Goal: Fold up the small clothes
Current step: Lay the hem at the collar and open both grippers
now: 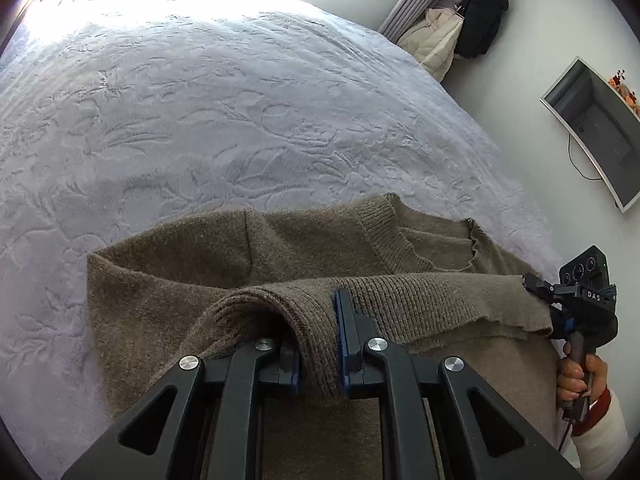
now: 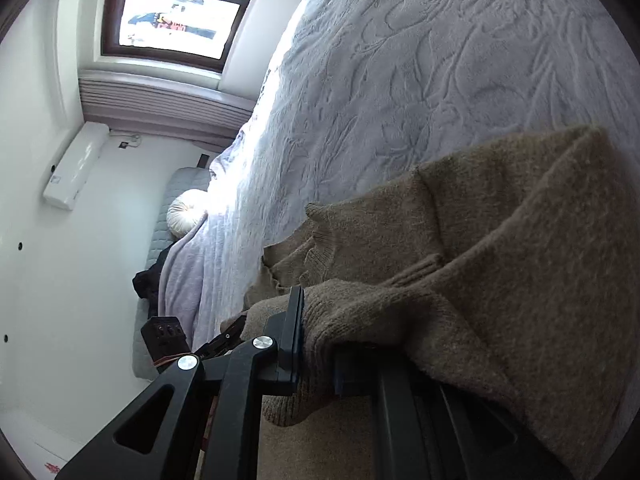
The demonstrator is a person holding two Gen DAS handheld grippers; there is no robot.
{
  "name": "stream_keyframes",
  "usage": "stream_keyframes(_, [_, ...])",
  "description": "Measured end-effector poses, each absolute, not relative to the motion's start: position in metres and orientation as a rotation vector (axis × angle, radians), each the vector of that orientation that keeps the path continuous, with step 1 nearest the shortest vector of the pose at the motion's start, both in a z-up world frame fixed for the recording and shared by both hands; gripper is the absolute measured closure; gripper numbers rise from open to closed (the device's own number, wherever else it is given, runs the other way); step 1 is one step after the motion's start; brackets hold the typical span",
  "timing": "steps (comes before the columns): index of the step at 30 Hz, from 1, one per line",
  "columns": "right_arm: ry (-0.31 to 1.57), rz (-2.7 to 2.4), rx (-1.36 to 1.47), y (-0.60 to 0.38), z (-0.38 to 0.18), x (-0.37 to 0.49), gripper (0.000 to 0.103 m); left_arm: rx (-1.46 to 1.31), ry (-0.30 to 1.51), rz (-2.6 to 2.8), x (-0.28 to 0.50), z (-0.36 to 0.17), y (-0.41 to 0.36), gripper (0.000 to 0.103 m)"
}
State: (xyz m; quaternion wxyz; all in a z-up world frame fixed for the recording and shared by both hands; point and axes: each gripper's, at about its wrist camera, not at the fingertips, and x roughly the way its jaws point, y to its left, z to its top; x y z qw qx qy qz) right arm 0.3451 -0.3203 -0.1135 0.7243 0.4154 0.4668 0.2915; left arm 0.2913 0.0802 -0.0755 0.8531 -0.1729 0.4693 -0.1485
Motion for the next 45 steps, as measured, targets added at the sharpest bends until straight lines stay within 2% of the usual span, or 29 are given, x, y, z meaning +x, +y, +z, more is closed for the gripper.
stream_keyframes(2, [1.043, 0.637, 0.897, -0.320, -0.108, 0.343, 0.090, -0.354, 0.994, -0.313, 0.290, -0.072, 0.079, 0.088])
stream_keyframes(4, [1.050, 0.617, 0.869, -0.318, -0.099, 0.340, 0.087, -0.334, 0.997, -0.297, 0.286, -0.064, 0.080, 0.078])
stream_keyframes(5, [1.045, 0.606, 0.852, -0.318, -0.093, 0.336, 0.084, -0.322, 0.980, -0.281, 0.281, -0.059, 0.080, 0.059])
stream_keyframes(6, [1.029, 0.596, 0.831, -0.319, -0.086, 0.330, 0.076, -0.317, 0.959, -0.272, 0.276, -0.053, 0.083, 0.037])
stream_keyframes(7, [1.006, 0.593, 0.809, -0.320, -0.078, 0.323, 0.064, -0.308, 0.920, -0.254, 0.269, -0.045, 0.087, 0.032])
stream_keyframes(9, [0.965, 0.602, 0.796, -0.326, -0.066, 0.309, 0.050, -0.293, 0.877, -0.245, 0.259, -0.033, 0.092, 0.031])
stream_keyframes(10, [0.946, 0.610, 0.790, -0.329, -0.059, 0.301, 0.050, -0.295, 0.878, -0.250, 0.254, -0.029, 0.095, 0.031])
stream_keyframes(14, [0.949, 0.629, 0.680, -0.327, -0.043, 0.277, 0.054, -0.246, 0.890, -0.252, 0.240, -0.028, 0.095, 0.031])
stream_keyframes(16, [0.986, 0.643, 0.582, -0.312, -0.042, 0.271, 0.063, -0.223, 0.912, -0.261, 0.237, -0.033, 0.088, 0.031])
stream_keyframes(22, [1.090, 0.623, 0.278, -0.250, -0.055, 0.279, 0.064, -0.173, 0.969, -0.253, 0.245, -0.053, 0.064, 0.031])
stream_keyframes(25, [1.062, 0.563, 0.217, -0.241, -0.058, 0.301, 0.064, -0.168, 0.985, -0.217, 0.255, -0.059, 0.060, 0.031])
stream_keyframes(31, [0.935, 0.376, 0.412, -0.298, -0.050, 0.338, 0.064, -0.149, 0.981, -0.128, 0.283, -0.062, 0.070, 0.031])
stream_keyframes(36, [0.844, 0.271, 0.641, -0.355, -0.037, 0.322, 0.061, -0.166, 0.924, -0.032, 0.288, -0.048, 0.088, 0.031])
stream_keyframes(41, [0.866, 0.382, 0.589, -0.341, -0.029, 0.303, 0.061, -0.146, 0.917, -0.055, 0.287, -0.042, 0.086, 0.031])
stream_keyframes(45, [0.935, 0.461, 0.583, -0.313, -0.042, 0.306, 0.061, -0.080, 0.986, 0.016, 0.298, -0.063, 0.078, 0.031])
